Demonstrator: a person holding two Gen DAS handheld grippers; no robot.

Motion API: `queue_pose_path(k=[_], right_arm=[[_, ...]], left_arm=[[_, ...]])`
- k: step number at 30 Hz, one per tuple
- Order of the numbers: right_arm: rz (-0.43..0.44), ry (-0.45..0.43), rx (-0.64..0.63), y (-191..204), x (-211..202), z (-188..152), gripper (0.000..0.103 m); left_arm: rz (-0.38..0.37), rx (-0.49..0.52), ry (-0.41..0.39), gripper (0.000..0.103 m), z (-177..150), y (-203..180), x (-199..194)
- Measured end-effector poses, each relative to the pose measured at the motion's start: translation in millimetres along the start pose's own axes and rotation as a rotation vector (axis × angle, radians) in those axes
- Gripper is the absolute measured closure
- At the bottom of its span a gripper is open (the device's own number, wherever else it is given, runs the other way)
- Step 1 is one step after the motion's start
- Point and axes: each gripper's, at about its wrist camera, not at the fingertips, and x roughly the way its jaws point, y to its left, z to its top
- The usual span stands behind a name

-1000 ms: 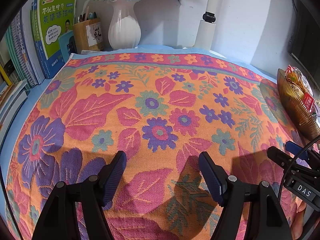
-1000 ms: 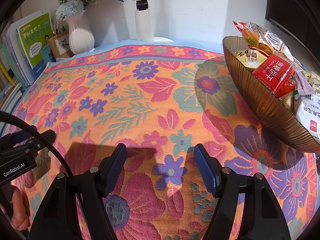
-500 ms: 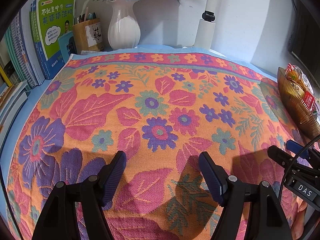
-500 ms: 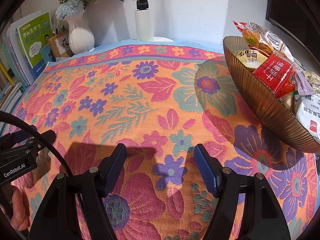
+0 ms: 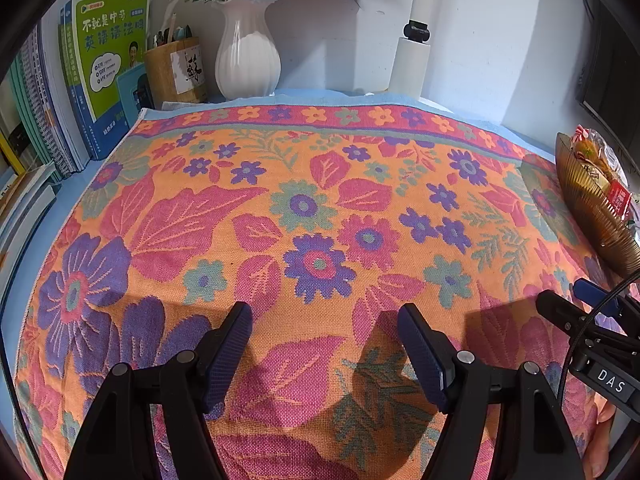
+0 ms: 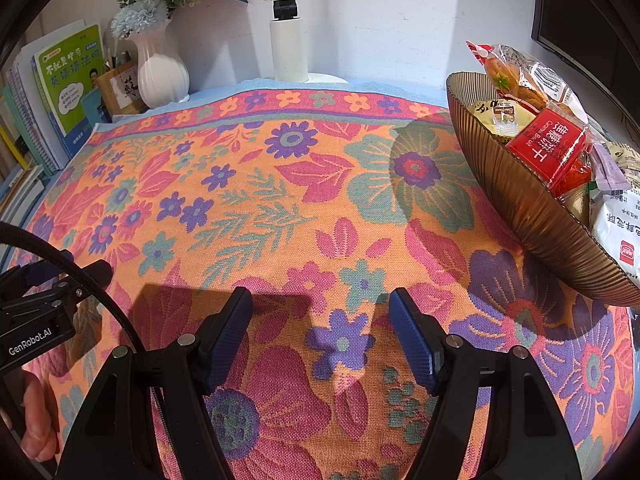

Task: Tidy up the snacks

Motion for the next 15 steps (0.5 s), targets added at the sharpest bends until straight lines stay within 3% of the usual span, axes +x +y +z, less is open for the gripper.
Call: queue_pose_path(k=[15], right_arm=[[-0.004, 0.004, -0.007, -1.2, 2.0, -0.1, 0.032]], left_arm=[[0.003, 0.004, 0.000, 0.030, 0.3, -0.4, 0.1]])
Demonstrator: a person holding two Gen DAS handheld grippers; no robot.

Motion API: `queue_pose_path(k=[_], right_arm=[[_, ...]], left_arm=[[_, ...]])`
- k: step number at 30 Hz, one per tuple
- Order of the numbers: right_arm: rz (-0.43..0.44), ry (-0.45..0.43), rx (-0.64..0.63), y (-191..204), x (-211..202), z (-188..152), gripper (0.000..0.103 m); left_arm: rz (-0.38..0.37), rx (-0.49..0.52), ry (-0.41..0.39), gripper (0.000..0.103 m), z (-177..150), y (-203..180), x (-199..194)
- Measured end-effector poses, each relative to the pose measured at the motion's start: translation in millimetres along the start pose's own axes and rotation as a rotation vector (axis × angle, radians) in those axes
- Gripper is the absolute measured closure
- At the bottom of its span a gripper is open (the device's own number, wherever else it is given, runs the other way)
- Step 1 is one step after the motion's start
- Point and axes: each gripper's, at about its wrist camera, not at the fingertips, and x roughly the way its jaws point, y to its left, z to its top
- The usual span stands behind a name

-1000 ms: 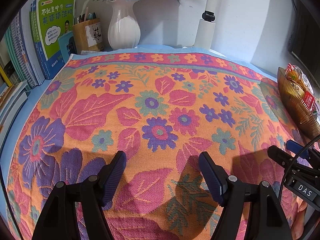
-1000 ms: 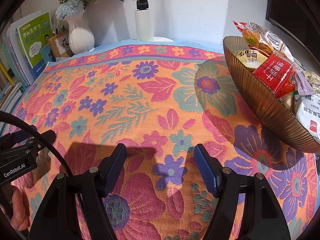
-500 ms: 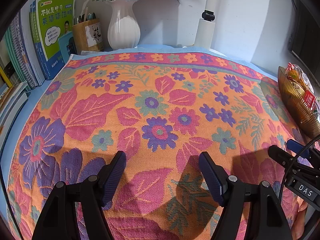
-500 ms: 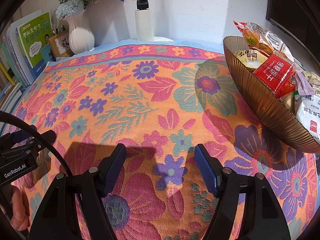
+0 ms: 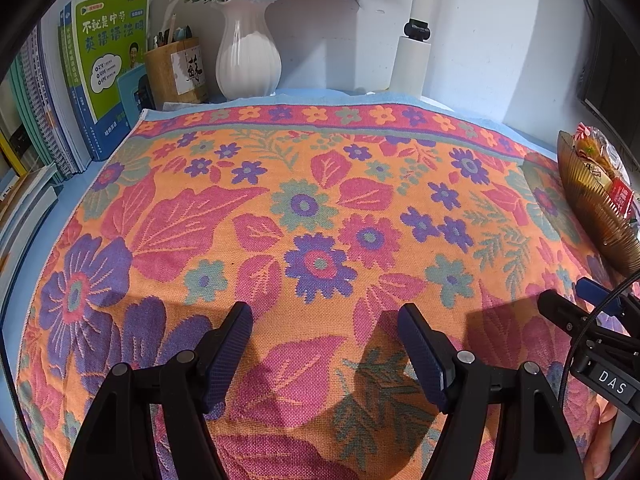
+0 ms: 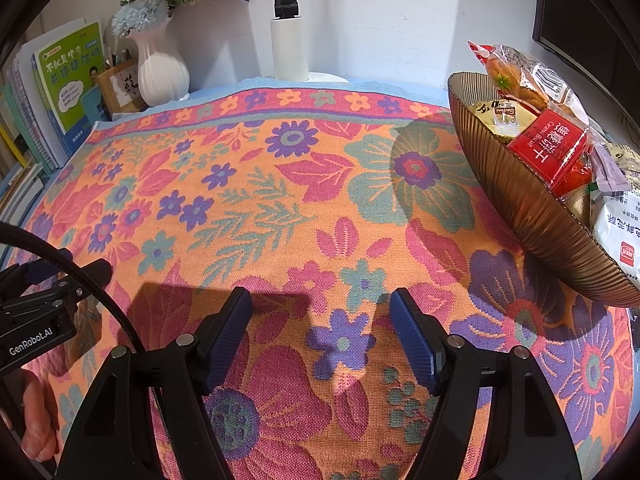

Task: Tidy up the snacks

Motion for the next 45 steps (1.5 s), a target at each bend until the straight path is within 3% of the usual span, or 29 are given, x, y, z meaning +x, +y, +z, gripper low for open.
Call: queue_pose_path(k=[37, 41, 45], right_arm=[[-0.003, 0.001, 0.001, 1.6, -0.1, 0.8, 0.030], [-0.002, 0.001, 0.000, 1.7, 0.7, 0.4, 0.030], [-0.002, 0.001, 0.000, 0.8, 1.2, -0.8, 0.030]], left_arm=[[0.014, 0.013, 0.003, 0.029, -0.3, -1.1, 0.2], [0.045, 0.017, -0.008, 0.029, -0.1, -1.5, -0.1], [0.042, 0.052, 0.005, 0.026, 0.0, -7.5, 2.2]])
